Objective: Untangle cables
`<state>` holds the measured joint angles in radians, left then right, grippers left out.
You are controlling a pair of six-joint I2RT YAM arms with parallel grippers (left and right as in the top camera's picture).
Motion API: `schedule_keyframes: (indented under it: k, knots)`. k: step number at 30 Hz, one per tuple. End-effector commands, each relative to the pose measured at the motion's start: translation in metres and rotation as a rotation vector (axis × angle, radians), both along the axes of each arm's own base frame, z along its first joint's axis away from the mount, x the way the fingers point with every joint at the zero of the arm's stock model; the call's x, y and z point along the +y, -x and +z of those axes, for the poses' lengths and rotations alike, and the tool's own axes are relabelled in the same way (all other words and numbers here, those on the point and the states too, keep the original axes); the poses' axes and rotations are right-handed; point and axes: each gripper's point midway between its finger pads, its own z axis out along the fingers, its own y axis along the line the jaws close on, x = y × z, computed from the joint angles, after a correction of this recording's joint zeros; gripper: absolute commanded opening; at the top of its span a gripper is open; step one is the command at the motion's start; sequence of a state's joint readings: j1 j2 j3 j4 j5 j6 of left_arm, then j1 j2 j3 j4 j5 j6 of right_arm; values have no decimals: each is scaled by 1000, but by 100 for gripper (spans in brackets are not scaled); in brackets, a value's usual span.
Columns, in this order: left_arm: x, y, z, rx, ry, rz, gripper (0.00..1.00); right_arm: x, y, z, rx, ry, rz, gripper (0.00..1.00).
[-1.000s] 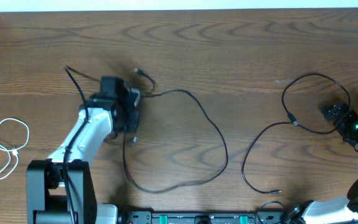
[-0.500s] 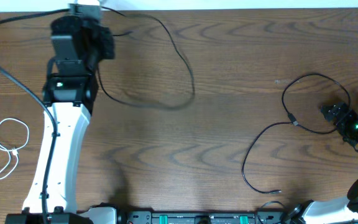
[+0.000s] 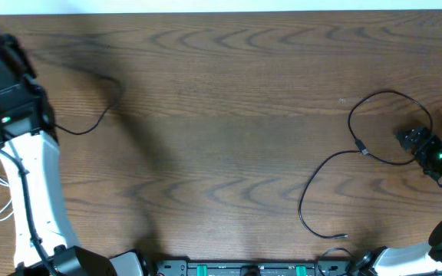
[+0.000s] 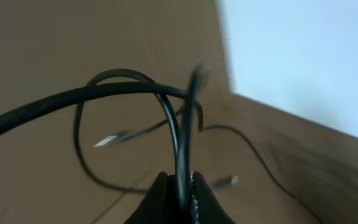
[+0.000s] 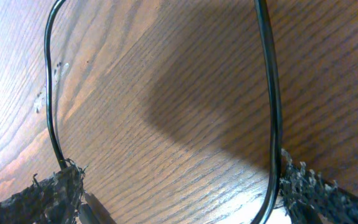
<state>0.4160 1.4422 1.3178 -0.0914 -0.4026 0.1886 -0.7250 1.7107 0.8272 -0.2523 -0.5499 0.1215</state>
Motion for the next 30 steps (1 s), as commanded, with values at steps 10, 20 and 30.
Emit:
schedule_keyframes:
  k: [10,20,30]
  knots:
    - [63,33,12,-46,-70,221,8,6,2,-7,15,-15,11,99]
    - [105,66,54,-229,-207,432,8,6,2,-7,15,-16,10,99]
    - [137,103,64,-283,-231,522,7,7,2,-7,20,-33,-8,99]
